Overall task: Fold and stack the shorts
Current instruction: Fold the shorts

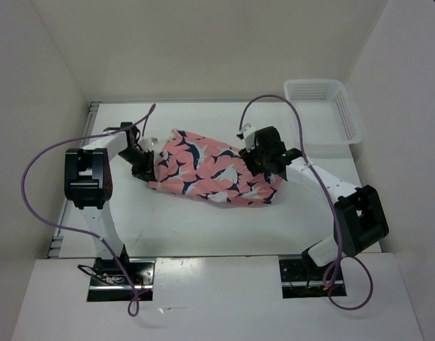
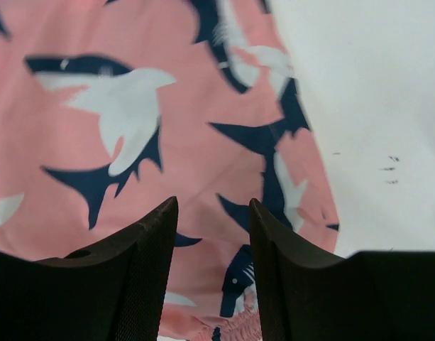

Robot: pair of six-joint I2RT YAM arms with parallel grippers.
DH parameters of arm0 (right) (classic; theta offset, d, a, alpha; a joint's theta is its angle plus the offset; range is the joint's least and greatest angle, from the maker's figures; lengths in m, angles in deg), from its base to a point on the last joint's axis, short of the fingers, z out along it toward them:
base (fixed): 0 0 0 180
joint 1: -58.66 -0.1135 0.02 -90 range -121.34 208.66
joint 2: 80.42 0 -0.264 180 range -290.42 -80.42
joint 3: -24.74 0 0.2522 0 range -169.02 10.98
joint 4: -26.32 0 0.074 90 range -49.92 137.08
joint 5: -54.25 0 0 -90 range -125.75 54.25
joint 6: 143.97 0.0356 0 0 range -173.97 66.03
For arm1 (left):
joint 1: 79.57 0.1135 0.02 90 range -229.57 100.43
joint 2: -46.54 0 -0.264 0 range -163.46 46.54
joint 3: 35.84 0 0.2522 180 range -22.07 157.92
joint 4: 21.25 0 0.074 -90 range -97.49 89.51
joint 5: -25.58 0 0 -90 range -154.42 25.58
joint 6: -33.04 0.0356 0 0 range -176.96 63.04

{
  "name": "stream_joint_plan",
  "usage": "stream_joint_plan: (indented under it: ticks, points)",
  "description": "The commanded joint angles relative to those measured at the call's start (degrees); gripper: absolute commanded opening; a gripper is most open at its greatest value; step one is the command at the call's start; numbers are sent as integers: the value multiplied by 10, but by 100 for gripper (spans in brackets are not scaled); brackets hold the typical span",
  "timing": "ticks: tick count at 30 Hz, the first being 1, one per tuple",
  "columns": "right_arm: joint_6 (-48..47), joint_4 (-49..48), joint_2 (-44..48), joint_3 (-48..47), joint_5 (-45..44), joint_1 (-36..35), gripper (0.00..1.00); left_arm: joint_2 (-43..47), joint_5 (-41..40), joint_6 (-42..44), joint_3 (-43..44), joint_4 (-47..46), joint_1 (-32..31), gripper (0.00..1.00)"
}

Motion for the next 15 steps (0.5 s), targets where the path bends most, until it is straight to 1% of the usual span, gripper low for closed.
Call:
stream_joint_plan:
  ticks: [1, 2, 3, 4, 6, 7, 9, 10, 11, 12, 15]
  points:
    - [146, -1, 26, -68, 5, 44, 50, 61, 9, 3, -100, -35, 6, 9]
    - [195, 19, 21, -87, 22, 87, 50, 73, 15, 3, -122, -40, 6, 11]
    - [240, 42, 16, -104, 84, 111, 50, 83, 20, 3, -141, -50, 6, 13]
    - [320, 84, 16, -122, 114, 131, 53, 104, 12, 3, -141, -45, 6, 13]
    - [359, 112, 8, -122, 156, 158, 59, 121, 26, 3, -154, -51, 15, 13]
    - [360, 119, 8, -105, 156, 158, 62, 121, 56, 3, -154, -40, 15, 16]
    - [374, 125, 8, -75, 139, 158, 69, 115, 69, 3, -143, -2, 7, 22]
    - [374, 125, 8, -66, 134, 164, 70, 115, 103, 3, -143, 7, 1, 25]
    - [389, 139, 8, -56, 134, 169, 72, 115, 120, 3, -151, 22, 1, 30]
    - [395, 147, 8, -37, 134, 181, 78, 122, 120, 3, -157, 22, -6, 38]
    - [406, 178, 13, -7, 129, 199, 83, 136, 135, 3, -152, 43, -6, 68]
